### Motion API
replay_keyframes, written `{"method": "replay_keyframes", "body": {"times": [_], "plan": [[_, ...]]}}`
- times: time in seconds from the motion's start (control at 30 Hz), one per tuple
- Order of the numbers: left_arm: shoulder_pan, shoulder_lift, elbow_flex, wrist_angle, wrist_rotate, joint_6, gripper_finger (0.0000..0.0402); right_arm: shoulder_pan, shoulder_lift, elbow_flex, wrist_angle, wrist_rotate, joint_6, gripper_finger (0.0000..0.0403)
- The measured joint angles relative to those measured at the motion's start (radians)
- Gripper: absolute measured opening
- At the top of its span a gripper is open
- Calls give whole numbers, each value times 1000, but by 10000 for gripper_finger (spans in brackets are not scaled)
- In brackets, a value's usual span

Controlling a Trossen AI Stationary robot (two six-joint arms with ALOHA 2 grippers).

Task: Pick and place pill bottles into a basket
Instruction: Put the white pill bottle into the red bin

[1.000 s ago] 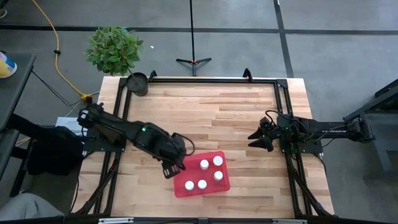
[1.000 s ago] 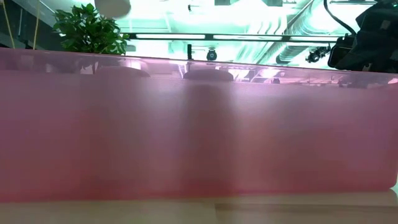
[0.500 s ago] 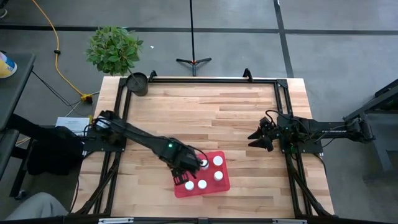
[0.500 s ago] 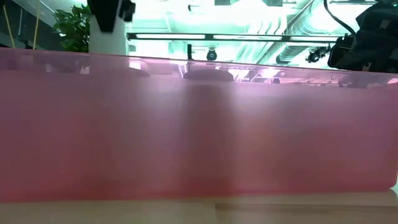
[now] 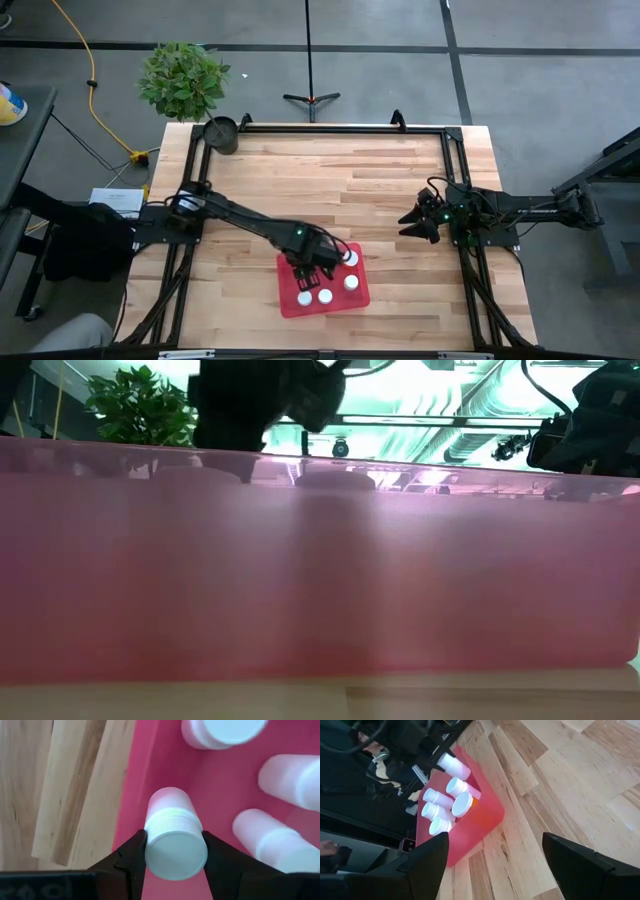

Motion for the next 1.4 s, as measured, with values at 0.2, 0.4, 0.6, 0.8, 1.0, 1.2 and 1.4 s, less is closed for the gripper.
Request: {"method": "replay_keyframes", "body": {"times": [0.2,0.4,0.6,0.8,1.0,1.2,1.4], "plan": [[16,27,0,2,3,38,194,0,0,0,2,0,1,312],[13,26,0,30,31,38,207,0,0,0,2,0,-5,312],[13,26,0,71,46,38,193,0,0,0,1,0,-10,312],[13,33,1,83,69,38,207,0,0,0,1,0,-10,312],[13,64,4,101,113,38,203,0,0,0,1,0,-10,312],[13,79,5,78,119,35,202,0,1,0,3,0,-10,312],[12,84,-5,66,117,38,280,0,0,0,1,-3,-9,312]]}}
